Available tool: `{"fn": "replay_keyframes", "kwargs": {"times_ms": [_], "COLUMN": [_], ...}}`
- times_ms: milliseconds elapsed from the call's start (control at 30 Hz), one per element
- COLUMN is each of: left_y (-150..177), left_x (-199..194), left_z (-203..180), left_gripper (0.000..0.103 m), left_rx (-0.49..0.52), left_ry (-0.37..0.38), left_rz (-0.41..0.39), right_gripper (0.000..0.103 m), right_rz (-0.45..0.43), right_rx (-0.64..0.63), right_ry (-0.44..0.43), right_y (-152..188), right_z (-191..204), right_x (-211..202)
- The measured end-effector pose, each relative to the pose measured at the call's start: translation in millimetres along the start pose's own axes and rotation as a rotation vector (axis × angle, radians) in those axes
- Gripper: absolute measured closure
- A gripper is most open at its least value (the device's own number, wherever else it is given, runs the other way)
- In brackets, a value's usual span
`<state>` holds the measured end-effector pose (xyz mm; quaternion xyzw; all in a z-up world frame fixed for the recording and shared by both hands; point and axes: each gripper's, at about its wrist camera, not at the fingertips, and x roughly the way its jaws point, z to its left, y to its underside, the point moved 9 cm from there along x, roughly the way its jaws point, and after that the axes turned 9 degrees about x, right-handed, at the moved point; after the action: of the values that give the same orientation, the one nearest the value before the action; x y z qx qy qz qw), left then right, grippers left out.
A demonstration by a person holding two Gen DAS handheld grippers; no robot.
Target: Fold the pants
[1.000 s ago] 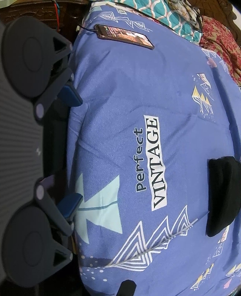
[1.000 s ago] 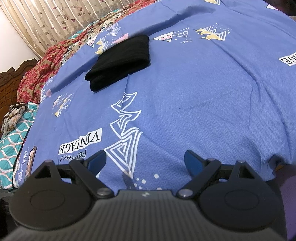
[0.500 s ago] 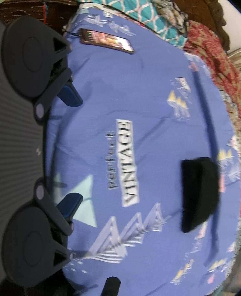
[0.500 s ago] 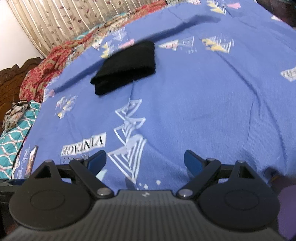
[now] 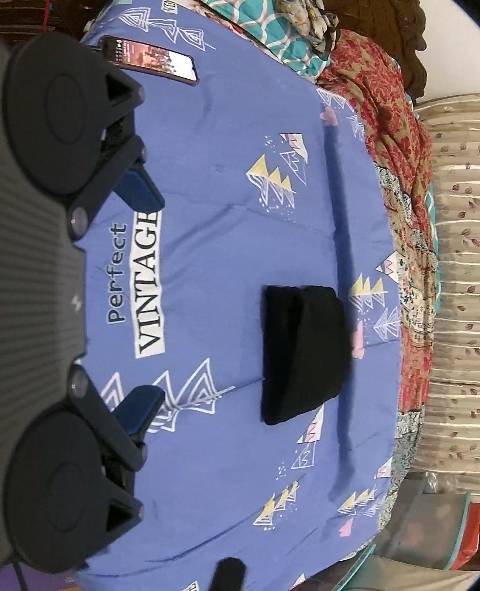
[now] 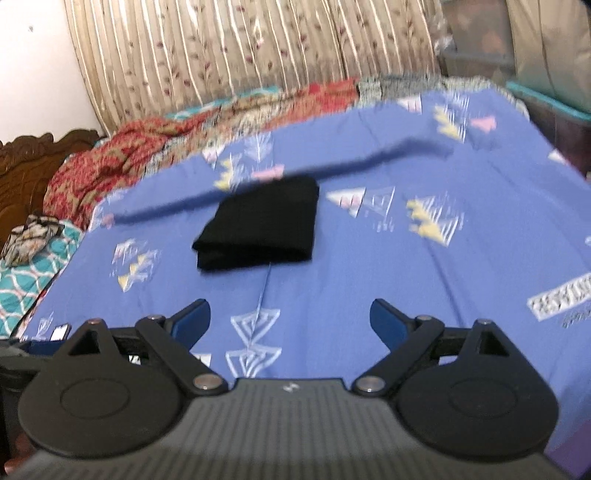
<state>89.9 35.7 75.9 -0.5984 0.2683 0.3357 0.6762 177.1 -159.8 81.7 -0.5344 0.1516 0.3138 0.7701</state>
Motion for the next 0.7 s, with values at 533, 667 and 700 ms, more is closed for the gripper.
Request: {"fn": "replay_keyframes", "kwargs": {"times_ms": [533,667,700], "left_y": [-15,-20,-21], "left_x": [-7,-11,-12], "left_z": [24,21,21], "left_gripper": [0.000,0.000,0.000], "left_rx": [0.017,0.027,0.025], "left_ry": [-0.094,-0.102,-0.098], "left_rz": [-0.069,-0.088,-0.089], "right_gripper": [0.003,0.003,0.003], "right_rz": [-0.132,-0.136,-0.138], "right_rx": [-0.048,-0.060,-0.058], "right_ry": [-0.024,-0.025,-0.027], "right_y": [-12,-12,-12], "right_z": [41,47,49], "right_x": [-1,-2,-2]}}
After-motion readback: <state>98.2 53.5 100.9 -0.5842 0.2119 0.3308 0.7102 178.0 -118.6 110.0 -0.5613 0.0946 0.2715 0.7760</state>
